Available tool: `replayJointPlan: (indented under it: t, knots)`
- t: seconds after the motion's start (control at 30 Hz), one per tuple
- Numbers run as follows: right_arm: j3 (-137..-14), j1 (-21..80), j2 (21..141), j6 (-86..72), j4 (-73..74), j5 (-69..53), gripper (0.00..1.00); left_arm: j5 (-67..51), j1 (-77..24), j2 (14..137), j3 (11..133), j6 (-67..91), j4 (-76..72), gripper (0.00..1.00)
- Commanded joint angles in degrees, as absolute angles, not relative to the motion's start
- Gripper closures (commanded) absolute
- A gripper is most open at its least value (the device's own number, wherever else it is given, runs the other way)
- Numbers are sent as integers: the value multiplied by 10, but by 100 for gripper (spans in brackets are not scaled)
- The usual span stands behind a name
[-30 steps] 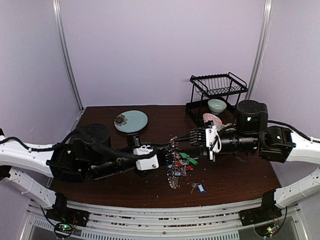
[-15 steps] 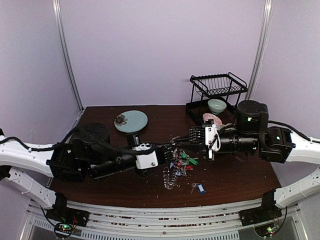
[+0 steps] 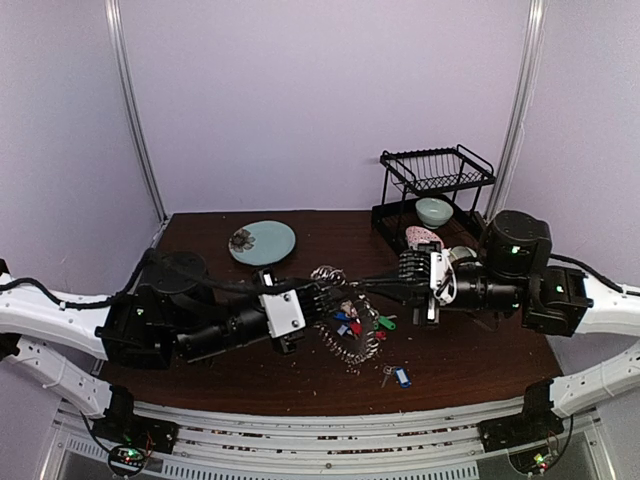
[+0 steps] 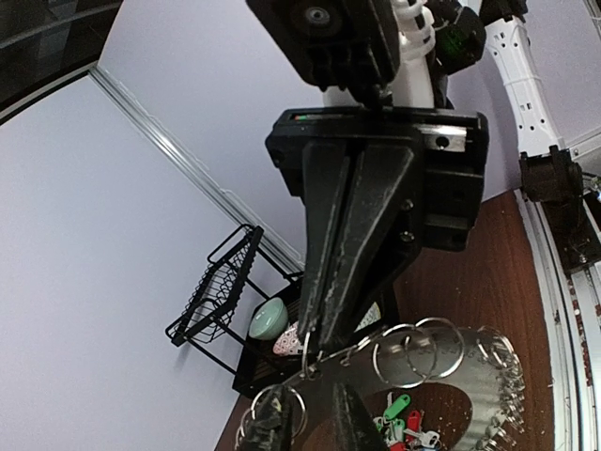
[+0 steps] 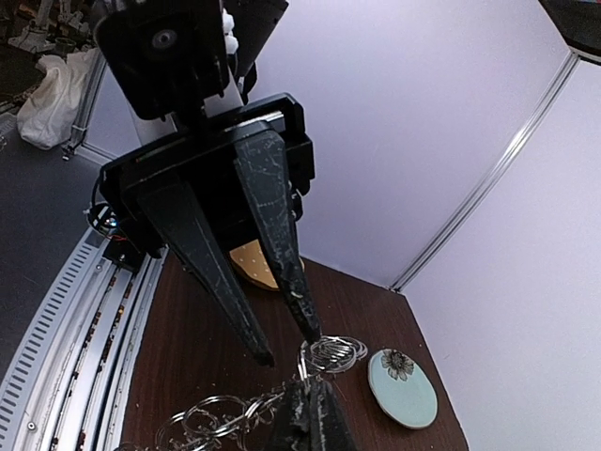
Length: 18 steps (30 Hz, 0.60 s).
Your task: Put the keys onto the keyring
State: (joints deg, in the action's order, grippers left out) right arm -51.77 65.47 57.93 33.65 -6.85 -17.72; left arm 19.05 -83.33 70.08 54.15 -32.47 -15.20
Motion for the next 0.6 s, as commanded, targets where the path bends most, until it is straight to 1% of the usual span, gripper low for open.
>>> replayJointPlan:
  t: [0.0,0.23,0.27,0.37,0.4,0.57]
  knots:
    - [-492,653,568,272,-193,-229,100,171,-836,692,526,-288,-234,83]
    - [-478,653,578,243,-233,-241,100,140,-836,702,533,-270,-246,83]
    - [-479,653,579,241,-235,-243,100,134,-836,705,535,-266,-249,84]
    - [-480,653,581,238,-238,-249,100,126,-835,706,536,-261,-254,93]
    - [-481,652,581,238,-238,-250,100,128,-836,706,535,-262,-256,95]
    - [-481,653,580,243,-231,-250,100,128,-835,705,534,-259,-262,91]
